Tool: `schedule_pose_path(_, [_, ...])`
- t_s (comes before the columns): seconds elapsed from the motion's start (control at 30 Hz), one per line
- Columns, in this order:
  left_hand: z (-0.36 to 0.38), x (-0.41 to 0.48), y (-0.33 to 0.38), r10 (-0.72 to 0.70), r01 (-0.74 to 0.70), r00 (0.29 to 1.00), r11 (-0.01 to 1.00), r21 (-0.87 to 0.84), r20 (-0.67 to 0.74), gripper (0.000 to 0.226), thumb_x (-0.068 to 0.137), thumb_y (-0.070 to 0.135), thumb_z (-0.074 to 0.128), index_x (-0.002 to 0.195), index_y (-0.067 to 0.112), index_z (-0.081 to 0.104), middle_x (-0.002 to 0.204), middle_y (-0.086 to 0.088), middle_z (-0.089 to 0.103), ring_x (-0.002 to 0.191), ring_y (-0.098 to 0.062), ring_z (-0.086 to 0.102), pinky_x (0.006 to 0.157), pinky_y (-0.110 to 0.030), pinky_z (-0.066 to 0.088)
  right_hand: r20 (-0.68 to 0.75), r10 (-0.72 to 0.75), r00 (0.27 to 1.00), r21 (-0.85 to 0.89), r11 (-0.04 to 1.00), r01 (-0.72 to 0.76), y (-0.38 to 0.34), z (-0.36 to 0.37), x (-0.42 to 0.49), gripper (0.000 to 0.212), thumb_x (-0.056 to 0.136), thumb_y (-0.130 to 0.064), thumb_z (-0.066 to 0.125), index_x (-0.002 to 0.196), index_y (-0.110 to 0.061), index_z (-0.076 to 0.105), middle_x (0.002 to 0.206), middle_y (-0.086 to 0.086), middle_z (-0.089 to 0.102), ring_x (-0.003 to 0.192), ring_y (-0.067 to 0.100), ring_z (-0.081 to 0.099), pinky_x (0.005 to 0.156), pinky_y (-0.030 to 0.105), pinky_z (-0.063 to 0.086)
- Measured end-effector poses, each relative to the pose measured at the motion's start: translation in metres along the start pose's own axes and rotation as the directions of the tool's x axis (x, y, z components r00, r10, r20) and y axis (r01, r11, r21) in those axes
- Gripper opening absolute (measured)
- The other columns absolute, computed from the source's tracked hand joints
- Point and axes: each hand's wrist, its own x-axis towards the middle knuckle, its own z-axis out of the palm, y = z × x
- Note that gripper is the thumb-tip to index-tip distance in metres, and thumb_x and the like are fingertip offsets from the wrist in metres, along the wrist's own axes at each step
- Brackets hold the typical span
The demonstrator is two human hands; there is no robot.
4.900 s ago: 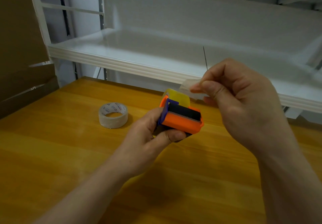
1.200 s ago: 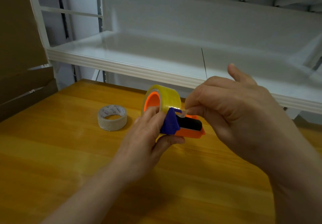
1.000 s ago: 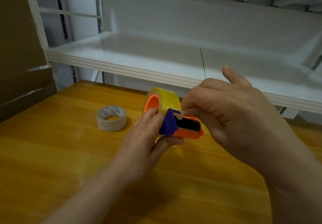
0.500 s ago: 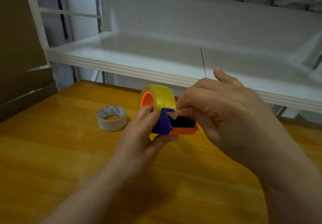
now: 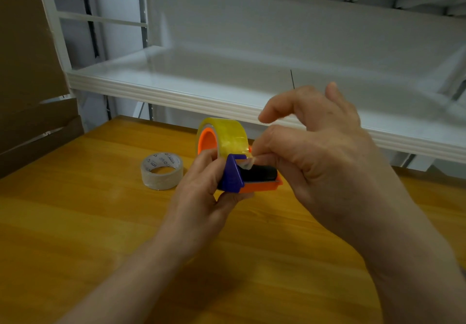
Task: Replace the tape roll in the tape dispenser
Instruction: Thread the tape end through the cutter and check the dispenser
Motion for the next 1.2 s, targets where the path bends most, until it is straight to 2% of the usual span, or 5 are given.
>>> schedule_pose_path(0.37, [-0.004,0.000,-0.004,0.054,0.007,0.983,0.947,0.322,-0.178,0.021,0.083,0.023,0.057,0.095,0.005,0.061,0.112,-0.014,0.055,0.087,-0.035,0.056,0.068,-0.048,0.049,-0.040,-0.004,0.999,0.005,1.000,0.005,-0.011,0.002,0.000,0.016,0.075,-0.001,0.083,0.082,-0.012,0.075,0.101,0.010,0.067,0.071,0.020,0.062,0.080,0.064,0.054])
schedule_pose_path(0.53, [-0.006,0.001,-0.001,0.044,0.047,0.977,0.911,0.409,-0.209,0.019,0.081,0.019,0.056,0.083,0.001,0.059,0.106,-0.019,0.057,0.082,-0.034,0.052,0.074,-0.030,0.031,-0.056,-0.018,0.998,0.023,1.000,0.019,-0.012,0.004,-0.001,0.015,0.077,0.000,0.081,0.083,-0.012,0.074,0.096,0.008,0.066,0.075,0.024,0.063,0.095,0.071,0.047])
schedule_pose_path(0.73, [-0.007,0.000,-0.001,0.064,0.031,0.971,0.921,0.388,-0.230,0.027,0.083,0.019,0.059,0.096,-0.003,0.066,0.115,-0.019,0.057,0.092,-0.035,0.054,0.074,-0.046,0.046,-0.048,-0.008,0.999,0.034,0.999,0.010,-0.009,0.006,-0.001,0.012,0.085,-0.003,0.074,0.089,-0.014,0.075,0.091,0.004,0.066,0.076,0.021,0.064,0.108,0.072,0.034])
schedule_pose_path(0.97, [-0.008,0.000,-0.005,0.055,0.022,0.973,0.944,0.330,-0.223,0.025,0.078,0.006,0.073,0.099,-0.007,0.066,0.119,-0.023,0.057,0.100,-0.043,0.057,0.078,-0.056,0.050,-0.025,0.022,0.999,0.187,0.982,-0.017,-0.014,0.006,0.000,0.009,0.088,-0.014,0.070,0.091,-0.017,0.078,0.094,-0.001,0.067,0.080,0.016,0.062,0.087,0.021,0.050])
schedule_pose_path(1.2, [-0.011,0.002,-0.003,0.178,-0.090,0.956,0.935,0.343,-0.234,0.016,0.082,0.010,0.063,0.092,0.008,0.051,0.110,-0.024,0.055,0.088,-0.042,0.056,0.071,-0.055,0.049,-0.003,0.010,1.000,0.272,0.962,-0.009,-0.009,0.007,-0.001,0.007,0.090,-0.017,0.071,0.092,-0.018,0.078,0.097,-0.005,0.067,0.085,0.012,0.065,0.079,0.036,0.055])
